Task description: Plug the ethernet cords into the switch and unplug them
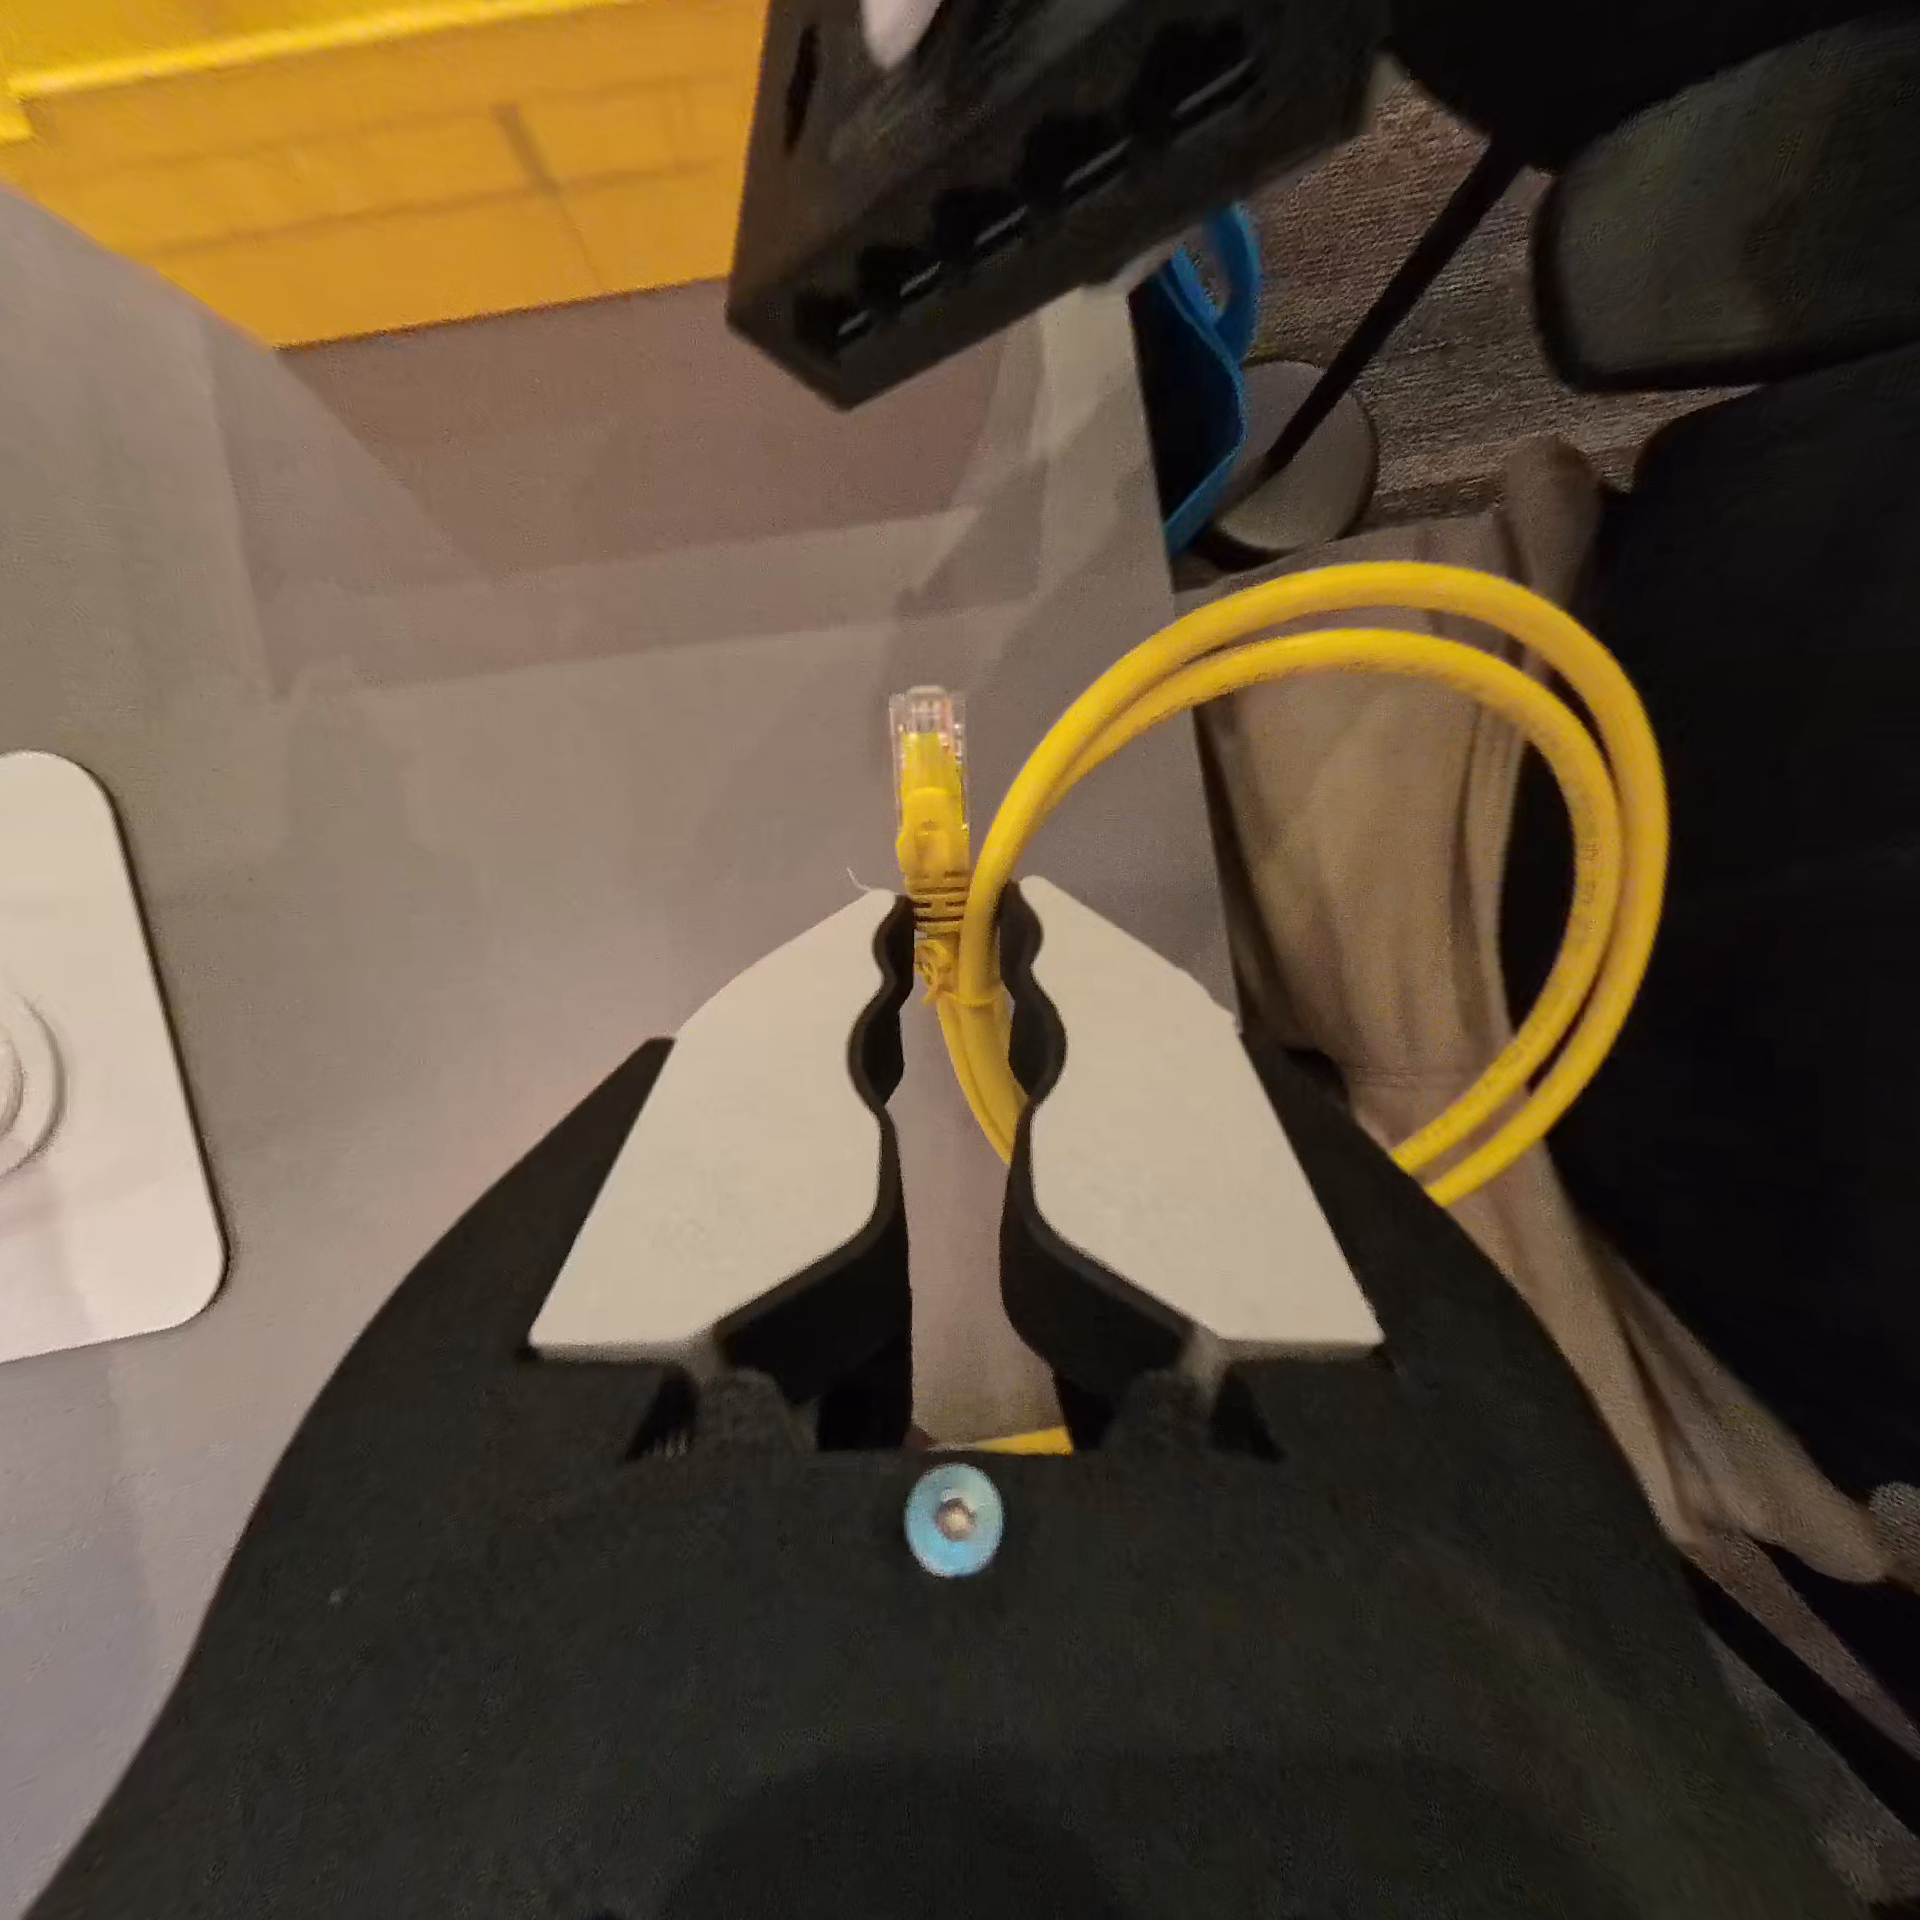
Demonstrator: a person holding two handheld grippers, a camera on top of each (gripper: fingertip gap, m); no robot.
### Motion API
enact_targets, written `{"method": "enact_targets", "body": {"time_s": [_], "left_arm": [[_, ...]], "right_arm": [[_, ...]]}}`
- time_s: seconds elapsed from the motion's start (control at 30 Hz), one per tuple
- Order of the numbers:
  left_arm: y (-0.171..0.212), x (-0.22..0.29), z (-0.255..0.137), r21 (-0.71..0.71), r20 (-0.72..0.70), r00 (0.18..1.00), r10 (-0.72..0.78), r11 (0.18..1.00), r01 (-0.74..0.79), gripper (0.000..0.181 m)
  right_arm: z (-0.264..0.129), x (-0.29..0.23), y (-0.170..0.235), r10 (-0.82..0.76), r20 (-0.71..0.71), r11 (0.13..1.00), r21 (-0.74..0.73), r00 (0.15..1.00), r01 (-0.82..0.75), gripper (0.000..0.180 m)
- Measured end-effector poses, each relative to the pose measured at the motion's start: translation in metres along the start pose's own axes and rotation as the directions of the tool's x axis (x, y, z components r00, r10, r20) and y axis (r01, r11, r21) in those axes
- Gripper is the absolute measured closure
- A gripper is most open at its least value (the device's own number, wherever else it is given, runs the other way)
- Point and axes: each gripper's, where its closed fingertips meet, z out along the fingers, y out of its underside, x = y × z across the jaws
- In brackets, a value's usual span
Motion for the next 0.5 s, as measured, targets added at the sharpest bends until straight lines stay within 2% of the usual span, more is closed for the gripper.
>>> {"method": "enact_targets", "body": {"time_s": [0.17, 0.5], "left_arm": [[-0.03, 0.029, -0.026, 0.035, -0.107, 0.994, 0.018, 0.999, -0.015, 0.165], [-0.055, 0.058, -0.034, 0.023, -0.242, 0.97, 0.02, 1.0, -0.015, 0.165]], "right_arm": [[0.004, -0.001, -0.01, -0.103, 0.011, 0.995, 0.006, 0.995, 0.103, 0.15], [0.004, -0.004, -0.029, -0.21, 0.054, 0.978, 0.032, 0.976, 0.208, 0.151]]}}
